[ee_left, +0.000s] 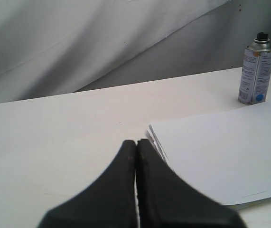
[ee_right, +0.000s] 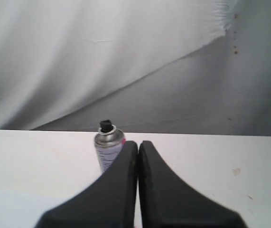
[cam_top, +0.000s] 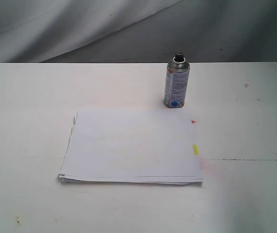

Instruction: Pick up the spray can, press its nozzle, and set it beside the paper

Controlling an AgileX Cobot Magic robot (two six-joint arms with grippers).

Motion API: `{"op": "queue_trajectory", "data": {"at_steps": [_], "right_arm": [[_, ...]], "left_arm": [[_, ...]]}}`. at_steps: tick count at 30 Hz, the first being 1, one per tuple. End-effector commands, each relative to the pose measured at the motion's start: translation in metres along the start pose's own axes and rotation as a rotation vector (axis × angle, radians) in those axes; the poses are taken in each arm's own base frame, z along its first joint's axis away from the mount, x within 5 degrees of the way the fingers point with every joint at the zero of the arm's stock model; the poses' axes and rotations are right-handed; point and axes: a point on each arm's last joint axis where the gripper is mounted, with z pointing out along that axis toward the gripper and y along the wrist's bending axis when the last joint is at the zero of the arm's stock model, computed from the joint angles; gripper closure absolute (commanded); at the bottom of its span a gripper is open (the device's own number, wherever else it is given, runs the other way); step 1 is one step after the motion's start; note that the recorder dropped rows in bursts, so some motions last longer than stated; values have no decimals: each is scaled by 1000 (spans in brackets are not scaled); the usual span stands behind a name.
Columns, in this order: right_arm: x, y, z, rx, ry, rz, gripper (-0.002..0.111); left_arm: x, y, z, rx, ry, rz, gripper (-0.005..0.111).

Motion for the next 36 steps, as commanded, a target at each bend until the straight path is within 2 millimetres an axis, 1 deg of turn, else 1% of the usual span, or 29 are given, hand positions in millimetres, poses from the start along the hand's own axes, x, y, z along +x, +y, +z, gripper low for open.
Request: {"op": "queue_trajectory", "data": {"at_steps": [1,3,6,11,13,16,19,20,22,23,26,29,30,36], "right_arm": [[6,24,31,-193,-74,-69,108],[13,33,55,-235,-15,-109,108],[25,46,96,-275,61,-224,108],[45,50,131,-305,61,-243,108],[55,51,149,-314,61,-266,108],[70,51,176,-294,97,-244,108],[82,51,191,-290,113,-233,108],[87,51,195,-289,124,-231,108],[105,47,211,-253,143,-225,108],[111,45,214,-241,135,-232,108],[138,30,227,-198,96,-217,108],[153,25,229,-185,109,-206,108],[155,25,229,-185,99,-201,108],[156,23,229,-165,107,-191,108]], "left_arm": [[0,0,0,3,-10,-3,107],[0,0,0,3,-10,-3,107],[0,0,0,3,-10,-1,107],[0,0,0,3,-10,-1,107],[0,0,0,3,-10,-1,107],[0,0,0,3,-10,-4,107],[0,0,0,3,-10,-4,107],[0,0,0,3,-10,-4,107],[0,0,0,3,-10,-4,107],[0,0,0,3,-10,-4,107],[0,0,0,3,-10,0,107],[0,0,0,3,-10,0,107],[0,0,0,3,-10,0,107],[0,0,0,3,-10,-2,107]]}}
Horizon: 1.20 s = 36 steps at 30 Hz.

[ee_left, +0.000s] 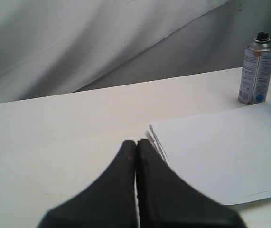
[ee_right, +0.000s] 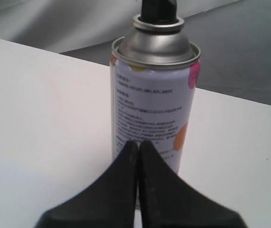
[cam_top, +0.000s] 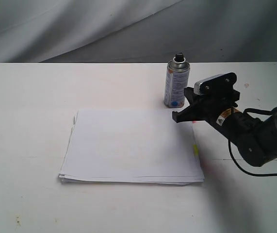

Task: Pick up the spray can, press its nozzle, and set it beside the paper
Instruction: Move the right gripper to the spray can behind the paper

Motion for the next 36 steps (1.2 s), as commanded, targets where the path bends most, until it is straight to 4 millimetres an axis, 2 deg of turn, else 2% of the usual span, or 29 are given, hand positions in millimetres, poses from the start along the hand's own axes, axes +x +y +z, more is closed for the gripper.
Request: {"op": "queue_trajectory", "data": {"at_steps": [1,3,5,7,12,13,15,18,31,36], "right_arm": [[-2,-3,0,22,-15,3,108],[-2,-4,0,28,-10,7,107],[-2,-4,0,28,-8,7,99],[-1,-3,0,28,-6,7,84],[-1,-4,0,38,-6,18,33],[-1,-4,0,39,-6,28,25],[-1,-4,0,38,-6,45,16],[-1,-4,0,38,-6,52,12],[2,-4,1,46,-10,58,11],[-1,-6,10,48,5,57,11]], "left_arm": [[0,0,0,3,-10,-2,107],[0,0,0,3,-10,-2,107],[0,0,0,3,-10,-2,107],[0,0,0,3,-10,-2,107],[0,0,0,3,-10,0,107],[0,0,0,3,-10,0,107],[0,0,0,3,-10,0,107],[0,0,0,3,-10,0,107],[0,0,0,3,-10,-2,107],[0,0,0,3,-10,0,107]]}}
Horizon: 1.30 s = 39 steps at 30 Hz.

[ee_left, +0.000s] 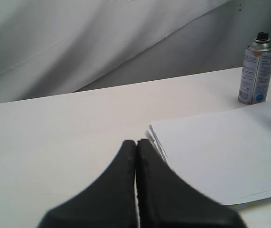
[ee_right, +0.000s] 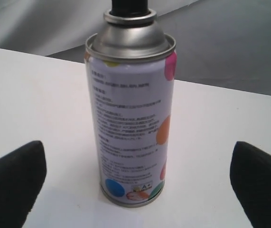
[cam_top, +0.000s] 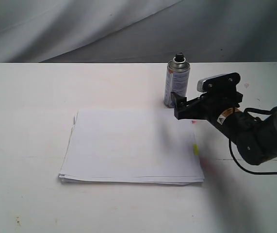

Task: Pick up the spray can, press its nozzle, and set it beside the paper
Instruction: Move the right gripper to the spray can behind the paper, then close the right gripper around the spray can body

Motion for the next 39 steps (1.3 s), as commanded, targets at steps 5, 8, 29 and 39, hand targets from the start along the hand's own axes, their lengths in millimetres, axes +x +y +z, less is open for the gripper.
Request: {"op": "queue_trajectory", "data": {"at_steps": [5,8,29,39], "right_arm": [[0,-1,20,-2,-15,-3,11],[5,-1,28,-7,-16,-7,11],[11,-2,69,-28,-4,-42,11],[11,-2,69,-27,-4,-41,30]], "left_arm": [[0,0,0,3,-10,-2,107],[0,0,0,3,-10,-2,107],[0,0,0,3,-10,-4,107],[0,0,0,3,-10,-6,107]]}}
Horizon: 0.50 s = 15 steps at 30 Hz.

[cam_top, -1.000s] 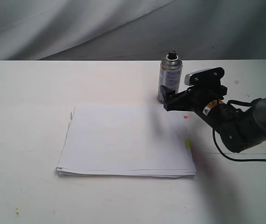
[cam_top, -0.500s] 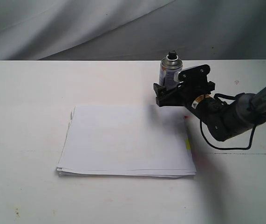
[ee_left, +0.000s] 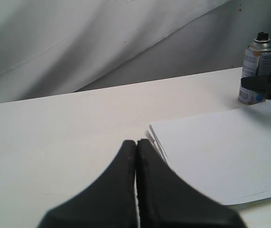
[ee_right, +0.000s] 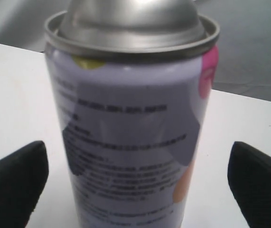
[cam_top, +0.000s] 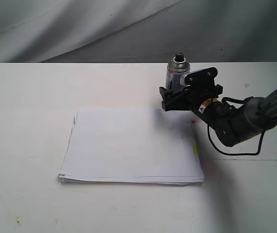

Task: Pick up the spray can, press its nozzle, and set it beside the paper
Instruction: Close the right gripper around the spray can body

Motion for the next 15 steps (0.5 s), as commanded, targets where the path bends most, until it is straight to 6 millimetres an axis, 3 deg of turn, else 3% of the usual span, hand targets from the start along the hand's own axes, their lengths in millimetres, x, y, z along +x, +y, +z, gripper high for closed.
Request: {"op": "queue_trajectory", "data": {"at_steps": [1,9,12,15], "right_arm": [[-2,0,1,-9,-7,-16,37],[-1,0,1,-9,0,-16,95],[-1,0,1,-9,0,-16,108],[-7,0,0,-8,-10,-44,108]], "left_arm": [[0,0,0,3,-10,-6,107],[0,0,0,3,-10,-4,107],[0,0,0,3,-10,-4,107],[0,0,0,3,-10,-4,107]]}}
